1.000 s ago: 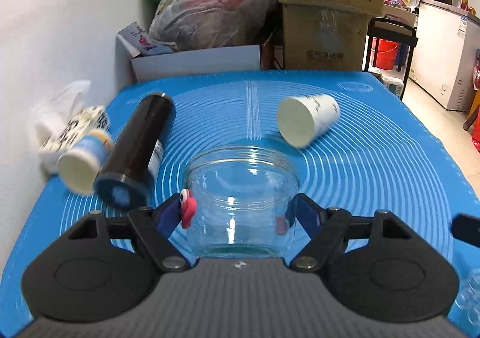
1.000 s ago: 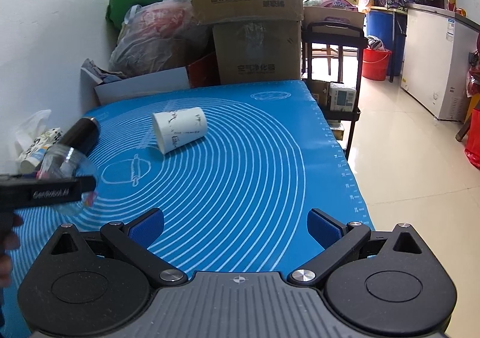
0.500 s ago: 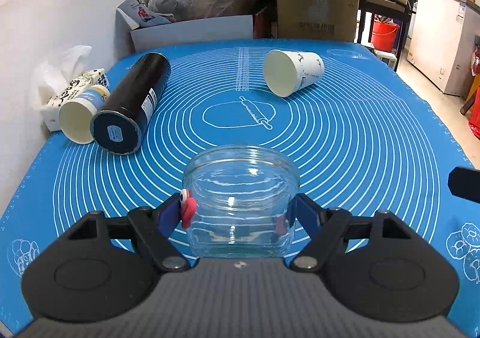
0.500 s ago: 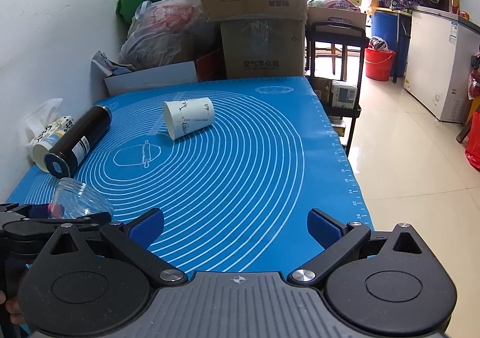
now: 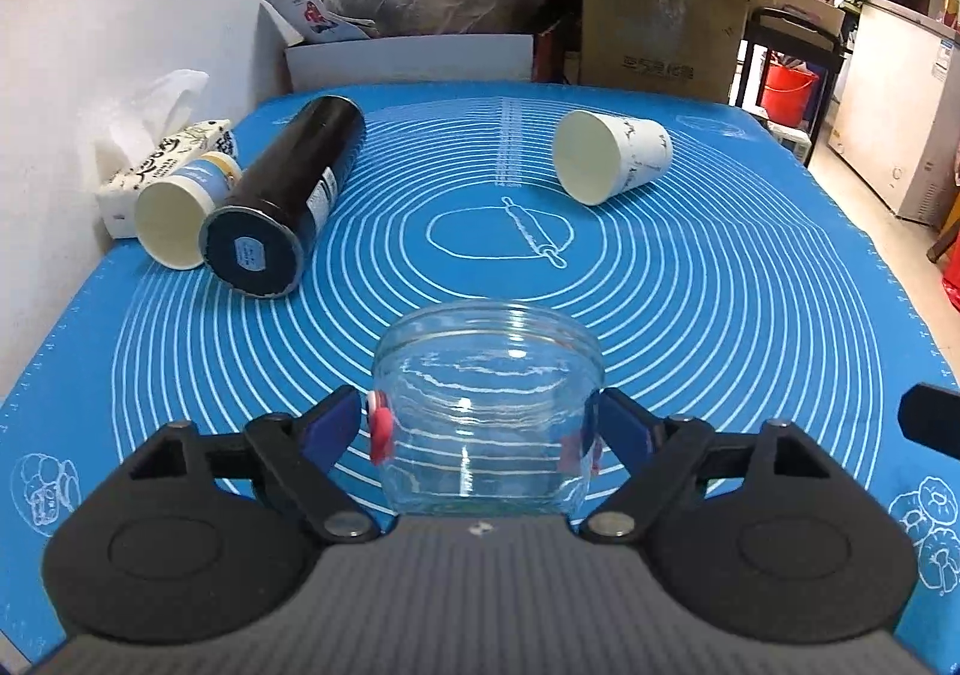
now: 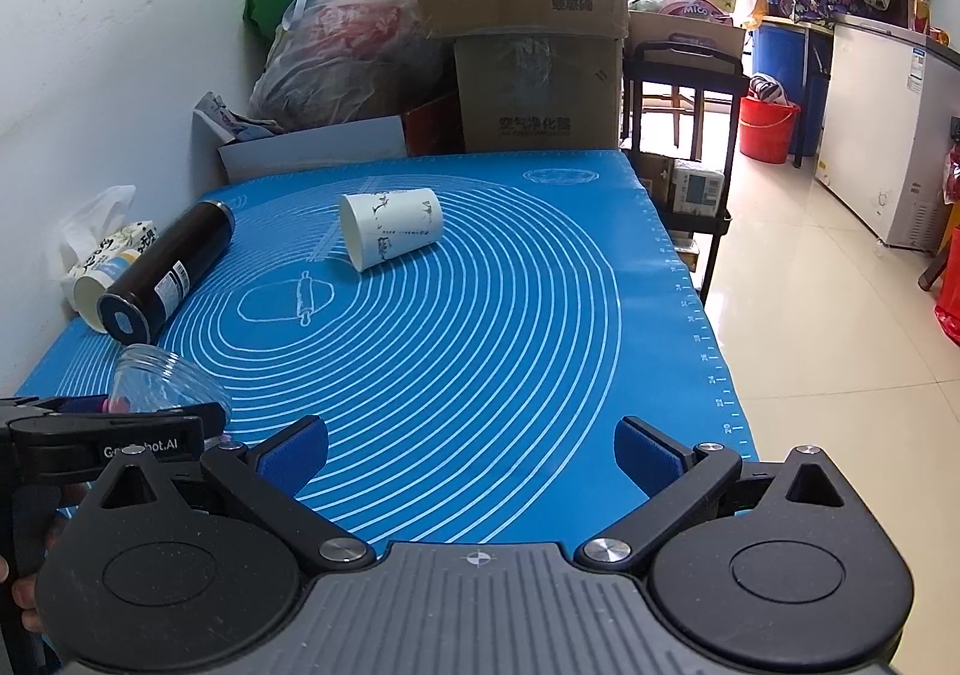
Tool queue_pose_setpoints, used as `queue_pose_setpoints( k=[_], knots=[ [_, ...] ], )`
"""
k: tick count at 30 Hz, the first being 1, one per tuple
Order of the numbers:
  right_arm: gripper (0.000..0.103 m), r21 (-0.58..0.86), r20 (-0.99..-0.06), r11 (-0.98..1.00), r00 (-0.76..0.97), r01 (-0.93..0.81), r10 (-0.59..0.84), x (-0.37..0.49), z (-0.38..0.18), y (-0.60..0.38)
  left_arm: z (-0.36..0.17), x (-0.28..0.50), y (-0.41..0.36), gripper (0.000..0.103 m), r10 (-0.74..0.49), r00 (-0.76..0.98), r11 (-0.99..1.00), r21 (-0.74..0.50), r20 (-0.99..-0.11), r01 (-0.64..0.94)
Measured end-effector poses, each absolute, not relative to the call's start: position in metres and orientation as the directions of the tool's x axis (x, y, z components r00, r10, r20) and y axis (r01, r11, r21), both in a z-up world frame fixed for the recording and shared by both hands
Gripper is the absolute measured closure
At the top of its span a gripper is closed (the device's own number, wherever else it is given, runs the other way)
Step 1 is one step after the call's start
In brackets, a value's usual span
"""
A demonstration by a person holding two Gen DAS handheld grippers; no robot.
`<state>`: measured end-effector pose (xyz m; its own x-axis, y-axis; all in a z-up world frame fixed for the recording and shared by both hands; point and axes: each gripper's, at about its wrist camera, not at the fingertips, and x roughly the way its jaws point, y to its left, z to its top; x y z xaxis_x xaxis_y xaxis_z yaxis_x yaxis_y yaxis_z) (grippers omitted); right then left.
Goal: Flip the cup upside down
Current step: 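Lift the glass jar with the left tool and carry it across the mat, then lower the jar onto the mat and open the left tool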
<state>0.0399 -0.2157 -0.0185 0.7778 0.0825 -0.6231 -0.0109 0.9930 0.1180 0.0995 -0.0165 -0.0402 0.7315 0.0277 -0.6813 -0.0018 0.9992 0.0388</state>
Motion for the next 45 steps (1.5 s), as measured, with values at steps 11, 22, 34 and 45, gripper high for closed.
queue_pose_setpoints(
  k=[11, 22, 34, 45],
  knots=[
    [0.000, 0.119, -0.622, 0.993, 0.778, -0.024, 0.093, 0.036, -0.016, -0.213, -0.034, 0.096, -0.014, 0.015, 0.034, 0.734, 0.999, 0.038, -0.679, -0.011],
    [0.000, 0.104, -0.624, 0.994, 0.775, -0.047, 0.102, 0.031, -0.012, -0.208, -0.006, 0.080, -0.011, 0.005, 0.046, 0.779, 0.999, 0.021, -0.625, -0.043],
    [0.000, 0.041, -0.623, 0.994, 0.776, -0.098, 0.102, 0.022, -0.001, -0.191, 0.019, 0.060, 0.017, 0.005, 0.091, 0.808, 0.995, 0.031, -0.582, -0.090],
    [0.000, -0.474, -0.608, 0.840, 0.788, -0.266, -0.094, 0.032, 0.014, -0.121, 0.006, 0.040, 0.069, 0.005, 0.127, 0.797, 0.991, 0.042, -0.590, -0.127]
  ],
)
